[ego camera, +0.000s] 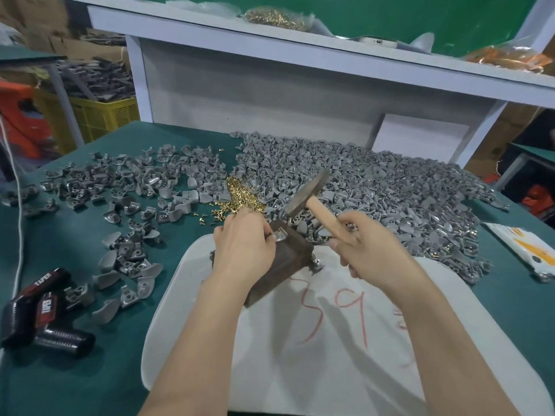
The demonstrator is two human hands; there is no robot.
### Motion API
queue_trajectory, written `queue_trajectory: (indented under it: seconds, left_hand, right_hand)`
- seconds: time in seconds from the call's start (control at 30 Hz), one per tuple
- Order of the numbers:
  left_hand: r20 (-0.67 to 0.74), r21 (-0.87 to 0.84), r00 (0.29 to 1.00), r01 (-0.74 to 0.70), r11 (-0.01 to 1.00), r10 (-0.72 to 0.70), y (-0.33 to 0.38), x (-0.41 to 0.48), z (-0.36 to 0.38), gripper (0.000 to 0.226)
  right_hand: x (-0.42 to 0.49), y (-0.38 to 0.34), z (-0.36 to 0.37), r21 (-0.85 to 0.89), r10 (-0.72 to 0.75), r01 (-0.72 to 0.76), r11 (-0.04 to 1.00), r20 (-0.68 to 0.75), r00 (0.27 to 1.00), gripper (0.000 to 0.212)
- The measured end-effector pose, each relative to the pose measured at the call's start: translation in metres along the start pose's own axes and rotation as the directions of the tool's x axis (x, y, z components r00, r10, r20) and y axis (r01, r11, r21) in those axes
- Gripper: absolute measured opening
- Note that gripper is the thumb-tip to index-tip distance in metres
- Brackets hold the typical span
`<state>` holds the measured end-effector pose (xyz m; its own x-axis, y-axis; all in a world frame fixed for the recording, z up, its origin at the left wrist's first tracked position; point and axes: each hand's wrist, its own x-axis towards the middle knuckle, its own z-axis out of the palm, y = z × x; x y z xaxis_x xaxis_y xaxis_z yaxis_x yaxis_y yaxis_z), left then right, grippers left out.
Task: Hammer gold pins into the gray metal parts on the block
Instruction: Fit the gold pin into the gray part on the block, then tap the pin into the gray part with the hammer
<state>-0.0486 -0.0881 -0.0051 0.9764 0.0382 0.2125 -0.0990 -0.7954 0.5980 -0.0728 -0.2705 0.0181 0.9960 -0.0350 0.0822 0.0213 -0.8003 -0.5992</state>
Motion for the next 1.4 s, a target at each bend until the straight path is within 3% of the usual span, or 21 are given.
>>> queue_trajectory:
  seconds: [0.07,0.17,0.2,0.27,0.37,0.5,0.57,0.63,0.67,0.73,0.8,0.83,0.97,1.03,1.13,1.17,1.3,1.4]
  left_hand:
    - [0.003,0.011,1.0,0.007,1.0,-0.007,0.001,0.0,-0.001,0.008]
    - [0.008,-0.013,1.0,0.011,1.0,-0.01,0.002,-0.001,-0.003,0.009]
    - [0.008,-0.029,1.0,0.012,1.0,-0.012,0.003,-0.002,-0.004,0.011]
    - [0.014,-0.035,1.0,0.027,0.999,-0.027,0.004,-0.003,-0.007,0.013]
    - [0.019,-0.044,0.999,0.052,0.998,-0.051,0.005,-0.005,-0.009,0.012]
    - [0.025,-0.068,0.998,0.052,0.996,-0.051,0.004,-0.004,-0.008,0.013]
    - [0.025,-0.09,0.998,0.061,0.994,-0.059,0.004,-0.002,-0.008,0.013]
    - [0.036,-0.093,0.998,0.06,0.994,-0.057,0.004,-0.001,-0.008,0.012]
    - [0.038,-0.093,0.998,0.061,0.994,-0.058,0.003,-0.001,-0.008,0.011]
    - [0.036,-0.087,0.998,0.053,0.995,-0.05,0.002,-0.001,-0.007,0.01]
    - [-0.002,-0.092,0.999,0.034,0.995,-0.035,0.0,-0.002,-0.005,0.011]
    - [-0.011,-0.093,0.999,0.035,0.995,-0.037,0.0,-0.002,-0.005,0.011]
    - [0.026,-0.094,0.997,0.079,0.992,-0.077,0.0,0.001,-0.005,0.007]
    - [0.035,-0.11,0.996,0.088,0.99,-0.085,-0.002,0.0,-0.005,0.008]
    - [-0.011,-0.112,0.999,0.047,0.993,-0.049,-0.003,0.0,-0.003,0.011]
    - [-0.012,-0.115,0.999,0.048,0.992,-0.05,-0.003,0.001,-0.003,0.011]
    - [0.026,-0.103,0.996,0.084,0.991,-0.082,-0.001,0.002,-0.004,0.007]
    - [0.023,-0.083,0.998,0.067,0.994,-0.065,-0.001,0.001,-0.005,0.009]
  right_hand:
    - [-0.006,-0.002,-0.006,-0.062,-0.136,0.13,0.99,-0.103,0.985,0.047]
    - [-0.02,-0.011,-0.01,-0.048,-0.298,0.297,0.954,-0.295,0.908,0.049]
    - [-0.025,-0.014,-0.01,-0.082,-0.345,0.336,0.938,-0.289,0.893,0.05]
    - [-0.03,-0.015,-0.007,-0.213,-0.402,0.369,0.905,-0.143,0.904,0.057]
    - [-0.033,-0.014,-0.004,-0.252,-0.268,0.247,0.936,-0.052,0.962,0.05]
    - [-0.033,-0.014,-0.01,-0.138,-0.392,0.367,0.92,-0.324,0.861,0.053]
    - [-0.034,-0.018,-0.007,-0.192,-0.389,0.35,0.917,-0.224,0.894,0.054]
    - [-0.037,-0.017,0.002,-0.287,-0.288,0.262,0.922,-0.053,0.956,0.051]
    - [-0.036,-0.018,0.003,-0.298,-0.262,0.24,0.924,-0.035,0.964,0.049]
    - [-0.035,-0.024,0.0,-0.228,-0.302,0.265,0.937,-0.145,0.942,0.049]
    - [-0.034,-0.022,-0.004,-0.143,-0.395,0.368,0.919,-0.304,0.867,0.052]
    - [-0.035,-0.022,-0.004,-0.135,-0.41,0.387,0.912,-0.314,0.857,0.053]
    - [-0.037,-0.023,0.004,-0.264,-0.338,0.32,0.91,-0.025,0.941,0.055]
    - [-0.032,-0.027,0.001,-0.238,-0.337,0.313,0.919,-0.067,0.939,0.053]
    - [-0.031,-0.024,0.0,-0.114,-0.355,0.336,0.935,-0.239,0.904,0.058]
    - [-0.032,-0.023,0.001,-0.099,-0.327,0.312,0.945,-0.237,0.915,0.056]
    - [-0.03,-0.022,0.004,-0.251,-0.26,0.255,0.934,0.013,0.965,0.047]
    - [-0.019,-0.014,-0.002,-0.159,-0.272,0.261,0.952,-0.046,0.961,0.042]
